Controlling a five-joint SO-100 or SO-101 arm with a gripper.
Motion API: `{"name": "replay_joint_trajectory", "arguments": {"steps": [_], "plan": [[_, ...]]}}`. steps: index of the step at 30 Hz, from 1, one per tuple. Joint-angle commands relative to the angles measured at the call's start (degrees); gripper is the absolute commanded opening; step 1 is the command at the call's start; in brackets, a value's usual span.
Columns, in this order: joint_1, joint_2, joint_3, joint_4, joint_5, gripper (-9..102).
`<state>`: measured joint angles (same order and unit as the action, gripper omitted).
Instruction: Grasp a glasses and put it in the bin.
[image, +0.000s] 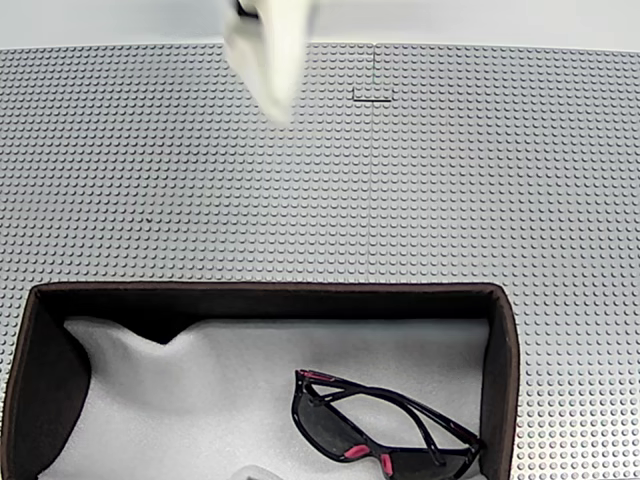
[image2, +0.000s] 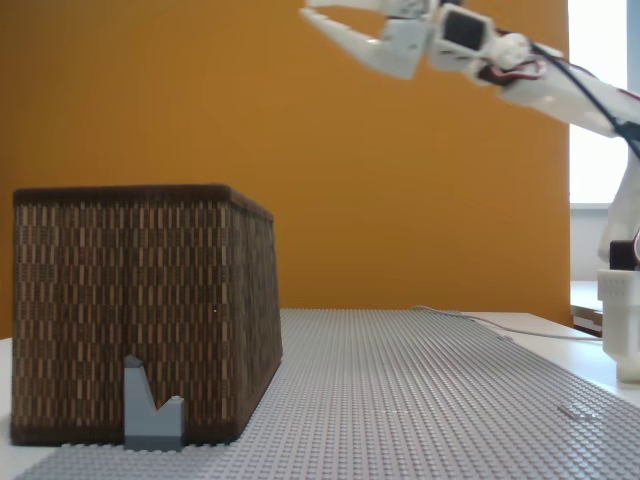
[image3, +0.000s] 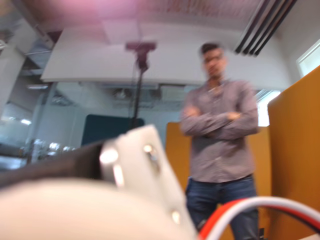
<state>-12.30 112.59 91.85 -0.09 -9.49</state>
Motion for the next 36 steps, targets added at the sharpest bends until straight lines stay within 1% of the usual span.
{"name": "replay_joint_trajectory", "arguments": {"steps": [1,5,7,12,15,16,20,22,26,27,36], "plan": [[1.6,16.6,8.3,0.4,-1.3,0],[5.6,31.1,20.2,3.3,1.0,0],[7.5,37.1,24.2,6.8,3.2,3],[10.2,49.0,31.8,15.8,8.7,0],[11.2,54.0,33.2,27.2,10.8,4],[11.2,54.8,33.2,30.3,11.0,2],[10.9,60.6,37.3,40.3,11.6,1],[11.3,66.4,41.9,47.1,12.3,1],[10.6,81.0,50.8,56.1,11.0,1],[11.9,81.2,50.9,59.2,11.9,1],[14.7,74.0,48.1,69.5,17.2,1]]}}
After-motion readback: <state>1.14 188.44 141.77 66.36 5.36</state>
